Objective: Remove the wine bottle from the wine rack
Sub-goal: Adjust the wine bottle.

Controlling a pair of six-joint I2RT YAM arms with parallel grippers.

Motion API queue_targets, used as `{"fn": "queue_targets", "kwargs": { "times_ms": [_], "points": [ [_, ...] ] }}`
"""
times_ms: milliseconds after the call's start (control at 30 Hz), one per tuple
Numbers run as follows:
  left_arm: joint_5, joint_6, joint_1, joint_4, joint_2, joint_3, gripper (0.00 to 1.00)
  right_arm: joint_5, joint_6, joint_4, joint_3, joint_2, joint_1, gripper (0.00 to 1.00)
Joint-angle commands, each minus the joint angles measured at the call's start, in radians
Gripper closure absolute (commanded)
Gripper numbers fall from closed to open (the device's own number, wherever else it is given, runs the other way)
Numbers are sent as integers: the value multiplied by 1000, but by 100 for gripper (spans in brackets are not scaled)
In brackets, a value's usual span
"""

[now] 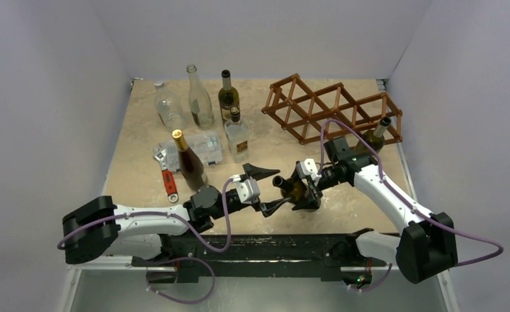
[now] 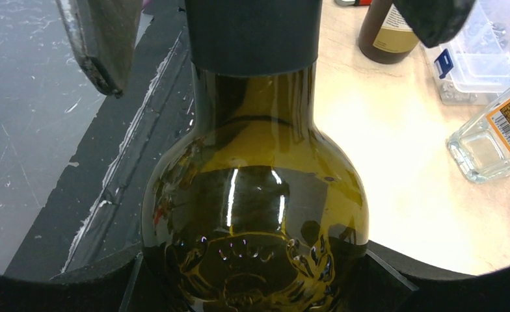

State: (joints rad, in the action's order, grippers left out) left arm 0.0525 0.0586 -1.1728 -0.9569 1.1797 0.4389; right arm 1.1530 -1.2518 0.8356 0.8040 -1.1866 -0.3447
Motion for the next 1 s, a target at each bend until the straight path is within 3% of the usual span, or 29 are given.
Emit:
{"fn": "queue_targets", "kwargs": {
  "times_ms": [0,400,567,667,733,900,967],
  "points": [
    [-11,-81,-2,-283,64,-10,23,97,5,-3,50,5,7,100],
    [-13,-107,-1,-408,174,24,44,99,3,-4,44,-2,12,100],
    [-4,-109,-1,-428,211,38,76,96,3,-4,41,-2,16,100],
    [2,-99,-1,-405,199,37,100,96,2,-5,38,-2,20,98],
    [-7,-89,1,-368,174,37,100,92,2,-11,34,-1,20,88],
    [-48,-83,1,-294,113,37,100,77,-30,-14,15,7,22,38],
    [-49,-81,1,-276,92,37,100,70,-36,-18,8,15,23,24]
  ]
}}
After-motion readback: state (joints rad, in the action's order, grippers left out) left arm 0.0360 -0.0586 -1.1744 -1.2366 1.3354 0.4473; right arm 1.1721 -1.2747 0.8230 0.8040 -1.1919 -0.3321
